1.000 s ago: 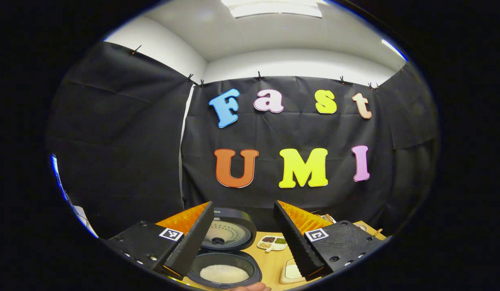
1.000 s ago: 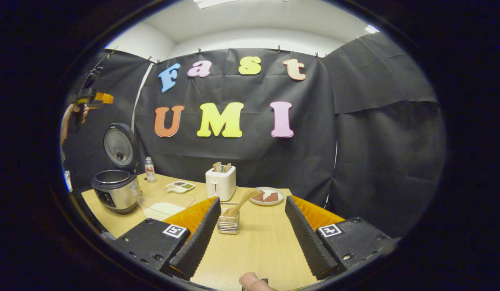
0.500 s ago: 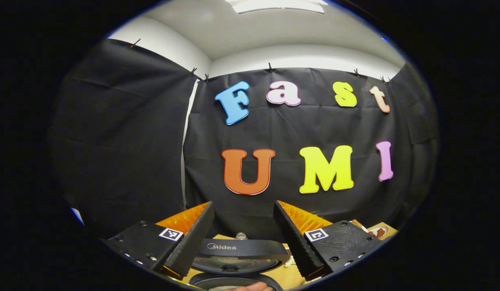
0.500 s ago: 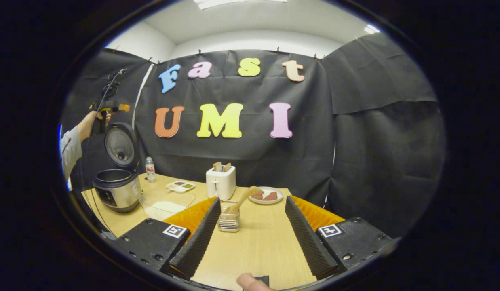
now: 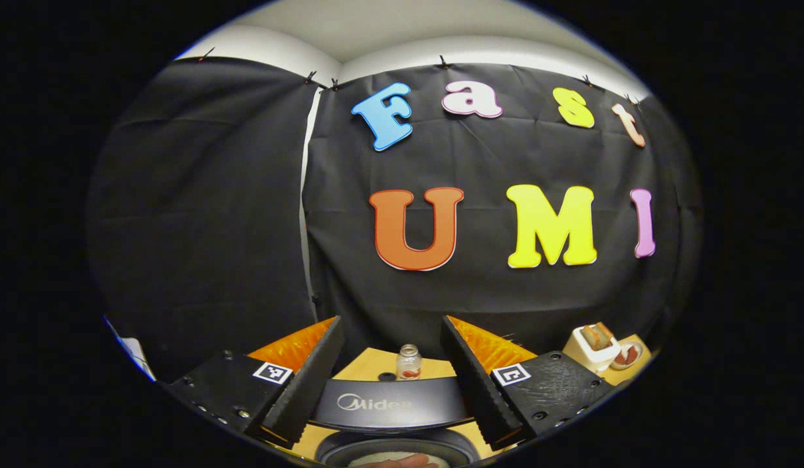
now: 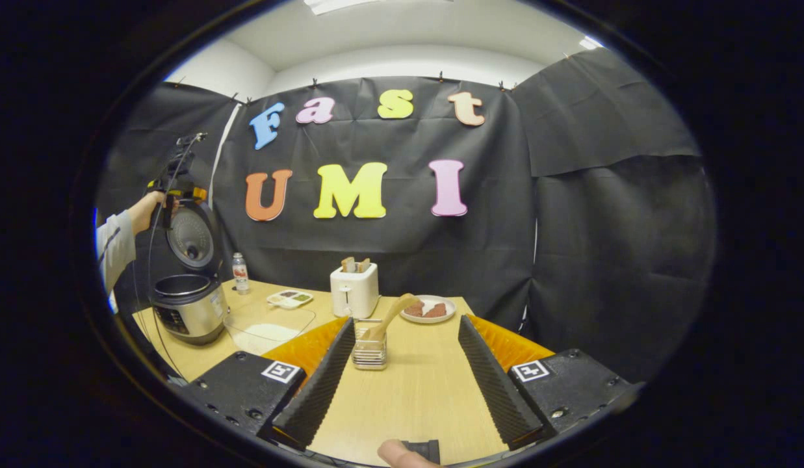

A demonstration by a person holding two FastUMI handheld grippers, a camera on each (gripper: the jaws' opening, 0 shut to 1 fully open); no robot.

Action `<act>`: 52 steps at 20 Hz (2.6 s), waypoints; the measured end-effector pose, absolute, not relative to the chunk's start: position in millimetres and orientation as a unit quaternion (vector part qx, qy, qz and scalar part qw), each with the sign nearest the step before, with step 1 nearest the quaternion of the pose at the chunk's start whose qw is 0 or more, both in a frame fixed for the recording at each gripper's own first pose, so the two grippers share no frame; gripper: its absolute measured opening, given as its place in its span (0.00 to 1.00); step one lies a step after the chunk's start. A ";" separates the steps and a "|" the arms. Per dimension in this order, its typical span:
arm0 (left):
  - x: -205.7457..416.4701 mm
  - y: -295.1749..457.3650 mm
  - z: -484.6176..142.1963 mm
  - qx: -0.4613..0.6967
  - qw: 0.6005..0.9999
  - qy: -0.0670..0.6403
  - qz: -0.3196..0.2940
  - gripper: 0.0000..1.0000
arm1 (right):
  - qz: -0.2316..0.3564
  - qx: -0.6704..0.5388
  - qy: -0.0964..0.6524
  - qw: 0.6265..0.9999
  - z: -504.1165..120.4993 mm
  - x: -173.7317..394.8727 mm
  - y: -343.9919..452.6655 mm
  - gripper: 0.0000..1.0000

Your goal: Close the left gripper, press the button to open the rice cooker; take a wooden spoon from the chopstick holder with the right hand, scoop a spoonful of rice and pour it into the rice cooker, then put the wooden spoon back into the chopstick holder.

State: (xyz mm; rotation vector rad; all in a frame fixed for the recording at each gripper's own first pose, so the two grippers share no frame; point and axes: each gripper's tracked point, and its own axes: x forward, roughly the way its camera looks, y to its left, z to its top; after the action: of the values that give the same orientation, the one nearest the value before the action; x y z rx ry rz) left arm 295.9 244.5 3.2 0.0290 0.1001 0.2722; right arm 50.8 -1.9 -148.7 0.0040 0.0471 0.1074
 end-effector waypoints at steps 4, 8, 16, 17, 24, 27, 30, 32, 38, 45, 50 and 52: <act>282.7 237.4 -4.1 0.013 0.989 0.064 0.136 1.00 | 0.053 -0.001 0.020 0.998 -144.8 40.4 -4.0 1.00; 258.4 226.5 -12.4 0.008 0.990 0.063 0.128 0.99 | 0.052 0.001 0.017 0.999 -145.5 26.5 -5.9 1.00; 197.0 216.0 -78.1 -0.022 0.986 0.109 0.125 0.98 | 0.062 0.012 0.016 0.998 -152.3 -1.9 -0.3 0.99; 189.5 220.8 -86.0 -0.033 0.985 0.108 0.130 0.98 | 0.062 0.012 0.017 0.998 -155.4 -3.0 0.6 1.00; 157.3 203.8 -124.9 -0.042 0.985 0.128 0.106 0.90 | 0.076 0.014 0.023 0.997 -163.9 -14.0 13.3 1.00; 150.6 196.8 -132.5 -0.051 0.985 0.131 0.104 0.93 | 0.075 0.015 0.025 0.997 -168.2 -15.3 14.4 0.99; 144.0 190.3 -145.5 -0.036 0.983 0.145 0.107 0.94 | 0.079 0.014 0.030 0.996 -173.8 -16.0 18.3 1.00; 144.0 189.8 -149.9 -0.029 0.982 0.151 0.111 0.95 | 0.082 0.013 0.030 0.996 -176.4 -17.3 21.2 0.99; 134.8 184.6 -164.9 -0.026 0.980 0.159 0.115 0.95 | 0.089 0.013 0.043 0.995 -188.8 -12.9 30.2 0.99; 122.4 180.1 -174.3 -0.023 0.983 0.142 0.116 0.96 | 0.095 0.014 0.049 0.994 -197.1 -7.9 39.7 0.99; 119.3 177.6 -177.7 -0.012 0.988 0.098 0.119 0.96 | 0.099 0.008 0.050 0.994 -199.6 -8.5 48.6 0.99; 118.9 178.1 -179.1 -0.015 0.989 0.088 0.119 0.96 | 0.099 0.004 0.050 0.994 -200.4 -7.5 51.8 0.99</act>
State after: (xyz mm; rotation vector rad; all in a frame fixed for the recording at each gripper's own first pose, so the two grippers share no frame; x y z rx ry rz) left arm 118.9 178.1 -179.1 -0.0306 0.1762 0.2384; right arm -7.5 51.8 -200.4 0.0083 0.0999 0.1987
